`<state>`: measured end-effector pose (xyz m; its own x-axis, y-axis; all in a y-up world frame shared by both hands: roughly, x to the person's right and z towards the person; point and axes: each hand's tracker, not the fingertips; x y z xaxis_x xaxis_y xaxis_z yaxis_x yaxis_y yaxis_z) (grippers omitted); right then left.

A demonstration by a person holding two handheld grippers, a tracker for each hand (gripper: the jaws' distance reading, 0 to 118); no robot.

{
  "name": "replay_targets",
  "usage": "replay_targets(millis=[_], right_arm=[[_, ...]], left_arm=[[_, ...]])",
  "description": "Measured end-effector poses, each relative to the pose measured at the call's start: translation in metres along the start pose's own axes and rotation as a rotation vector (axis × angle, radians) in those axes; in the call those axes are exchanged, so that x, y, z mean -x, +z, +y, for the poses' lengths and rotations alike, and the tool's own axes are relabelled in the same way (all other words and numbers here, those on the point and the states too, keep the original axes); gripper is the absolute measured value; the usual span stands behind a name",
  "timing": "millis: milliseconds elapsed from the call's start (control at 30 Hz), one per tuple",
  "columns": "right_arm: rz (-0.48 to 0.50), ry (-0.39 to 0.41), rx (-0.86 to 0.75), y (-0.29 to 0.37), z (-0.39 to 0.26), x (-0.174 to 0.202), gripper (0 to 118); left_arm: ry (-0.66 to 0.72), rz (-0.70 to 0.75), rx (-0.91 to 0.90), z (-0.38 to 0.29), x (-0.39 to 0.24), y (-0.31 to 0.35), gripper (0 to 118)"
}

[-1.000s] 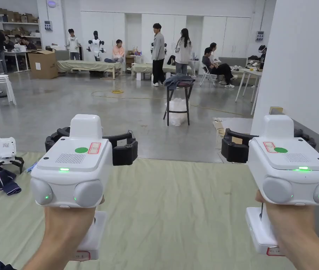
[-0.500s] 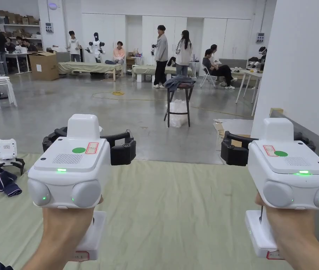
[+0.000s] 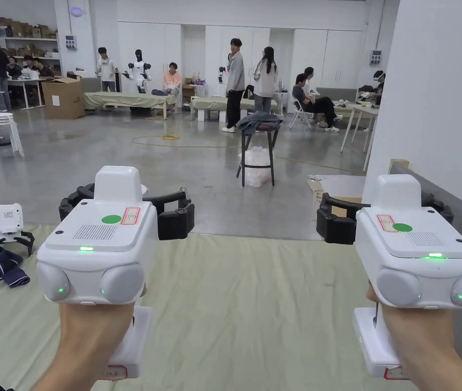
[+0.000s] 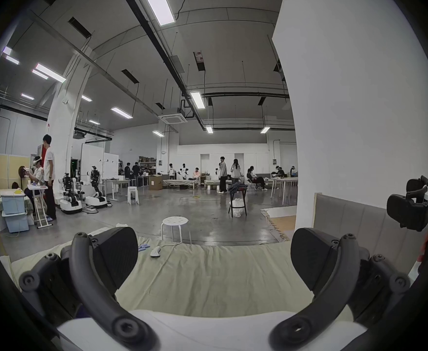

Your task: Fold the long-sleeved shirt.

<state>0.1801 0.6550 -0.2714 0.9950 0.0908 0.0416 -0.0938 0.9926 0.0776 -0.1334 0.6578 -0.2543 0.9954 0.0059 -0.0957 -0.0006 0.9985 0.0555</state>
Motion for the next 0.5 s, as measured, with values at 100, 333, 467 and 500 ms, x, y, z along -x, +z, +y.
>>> replay_targets(millis=[100,333,467,500], right_arm=[[0.004,-0.007,0.003,-0.002,-0.001,-0.001,118],[0.002,0.009,-0.016,0.003,-0.003,-0.001,1],[0.022,0.044,-0.031,0.007,-0.006,-0.001,0],[0.020,0.049,-0.032,0.008,-0.007,0.002,0]], left_arm=[[-0.003,0.000,0.000,0.000,0.000,-0.001,109],[-0.006,-0.015,-0.012,-0.002,0.001,0.001,4],[-0.005,-0.041,-0.008,0.000,0.000,0.005,3],[-0.013,-0.045,-0.008,0.000,-0.001,0.005,3]])
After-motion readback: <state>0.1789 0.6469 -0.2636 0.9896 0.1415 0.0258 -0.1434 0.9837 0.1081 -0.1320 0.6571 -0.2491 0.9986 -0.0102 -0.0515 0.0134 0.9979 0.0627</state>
